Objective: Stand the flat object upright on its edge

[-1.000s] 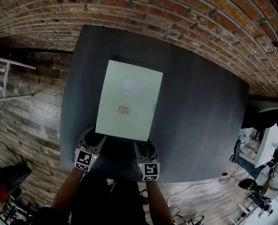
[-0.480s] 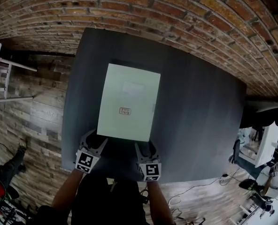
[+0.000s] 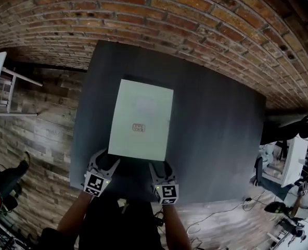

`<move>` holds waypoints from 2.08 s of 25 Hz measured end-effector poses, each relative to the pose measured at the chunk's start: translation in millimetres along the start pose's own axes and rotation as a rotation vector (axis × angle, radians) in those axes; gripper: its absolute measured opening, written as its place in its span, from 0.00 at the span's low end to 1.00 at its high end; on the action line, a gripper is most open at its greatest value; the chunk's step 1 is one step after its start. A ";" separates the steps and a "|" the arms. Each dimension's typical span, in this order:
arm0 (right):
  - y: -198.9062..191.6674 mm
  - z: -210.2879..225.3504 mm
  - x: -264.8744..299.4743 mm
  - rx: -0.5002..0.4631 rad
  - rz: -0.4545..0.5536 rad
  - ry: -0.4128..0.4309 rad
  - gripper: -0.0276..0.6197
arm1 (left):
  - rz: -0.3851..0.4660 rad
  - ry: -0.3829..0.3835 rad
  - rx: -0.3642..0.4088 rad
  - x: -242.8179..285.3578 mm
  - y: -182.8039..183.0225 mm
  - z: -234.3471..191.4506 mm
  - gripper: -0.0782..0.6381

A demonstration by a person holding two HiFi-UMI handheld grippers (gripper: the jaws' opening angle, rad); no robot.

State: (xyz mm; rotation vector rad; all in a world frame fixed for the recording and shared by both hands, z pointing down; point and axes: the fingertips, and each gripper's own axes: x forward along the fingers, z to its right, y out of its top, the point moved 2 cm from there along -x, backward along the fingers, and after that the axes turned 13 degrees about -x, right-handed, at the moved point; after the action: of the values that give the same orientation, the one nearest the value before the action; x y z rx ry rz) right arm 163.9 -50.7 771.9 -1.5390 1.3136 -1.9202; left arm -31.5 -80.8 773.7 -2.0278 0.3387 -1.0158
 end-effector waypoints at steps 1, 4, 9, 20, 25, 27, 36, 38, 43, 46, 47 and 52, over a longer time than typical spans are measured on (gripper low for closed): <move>2.9 -1.0 -1.9 -0.004 0.007 -0.003 0.42 | 0.006 -0.001 0.001 -2.5 2.0 1.0 0.43; 9.5 -5.3 -8.2 -0.017 0.018 -0.003 0.42 | 0.022 -0.002 0.006 -10.1 6.4 3.1 0.43; 17.2 -13.0 -21.3 -0.025 0.029 -0.011 0.42 | 0.030 -0.007 0.017 -25.1 8.3 9.1 0.43; 37.5 -22.4 -45.6 -0.026 0.054 -0.035 0.42 | 0.045 -0.025 0.040 -50.6 18.8 21.6 0.43; 44.1 -30.7 -56.5 -0.032 0.057 -0.022 0.42 | 0.047 -0.034 0.051 -63.9 23.1 25.1 0.43; 45.2 -32.4 -60.7 -0.032 0.055 -0.022 0.42 | 0.050 -0.036 0.055 -68.7 25.6 27.1 0.43; 62.9 -35.0 -77.9 -0.042 0.088 -0.027 0.42 | 0.077 -0.032 0.078 -85.3 41.6 36.0 0.43; 68.4 -35.8 -82.4 -0.047 0.098 -0.029 0.42 | 0.073 -0.040 0.084 -89.1 41.1 39.0 0.43; 74.3 -37.6 -92.5 -0.071 0.113 -0.020 0.42 | 0.081 -0.043 0.083 -100.2 42.1 46.0 0.43; 75.2 -40.9 -97.9 -0.076 0.118 -0.009 0.43 | 0.088 -0.042 0.091 -106.6 45.7 48.0 0.43; 76.3 -42.4 -99.7 -0.079 0.122 -0.006 0.43 | 0.092 -0.041 0.094 -108.9 46.9 48.4 0.43; 83.6 -48.8 -107.7 -0.088 0.140 0.013 0.43 | 0.110 -0.035 0.111 -117.4 55.8 48.5 0.43</move>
State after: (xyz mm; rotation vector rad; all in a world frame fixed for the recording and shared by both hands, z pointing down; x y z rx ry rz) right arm 135.4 8.0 642.7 -1.4356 1.4884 -1.8108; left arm -63.0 -24.3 651.0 -1.9043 0.3632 -0.9110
